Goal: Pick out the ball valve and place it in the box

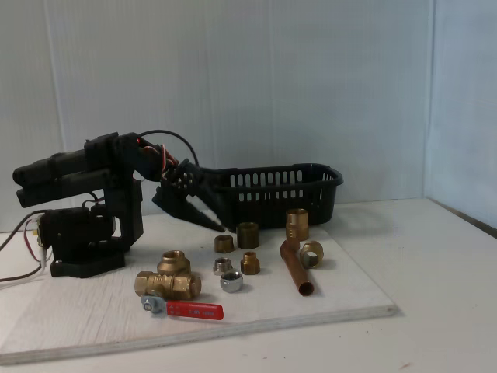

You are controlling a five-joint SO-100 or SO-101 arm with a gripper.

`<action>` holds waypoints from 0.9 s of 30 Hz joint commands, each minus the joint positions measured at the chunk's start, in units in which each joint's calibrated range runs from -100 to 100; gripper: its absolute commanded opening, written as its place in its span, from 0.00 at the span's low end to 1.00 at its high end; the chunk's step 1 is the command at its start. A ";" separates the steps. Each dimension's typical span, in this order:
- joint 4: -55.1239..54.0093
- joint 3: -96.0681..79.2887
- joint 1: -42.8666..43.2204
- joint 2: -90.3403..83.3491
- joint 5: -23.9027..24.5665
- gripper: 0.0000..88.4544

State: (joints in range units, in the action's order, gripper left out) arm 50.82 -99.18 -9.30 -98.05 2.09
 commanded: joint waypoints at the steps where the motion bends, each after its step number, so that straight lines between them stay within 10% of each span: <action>1: -8.50 0.00 -4.65 -0.76 -0.07 0.01; 9: -20.98 5.59 -12.47 -0.51 0.03 0.01; 27: 5.45 52.43 -12.69 11.11 1.69 0.01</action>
State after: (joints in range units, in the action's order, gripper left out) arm 55.89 -54.52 -21.97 -93.48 3.38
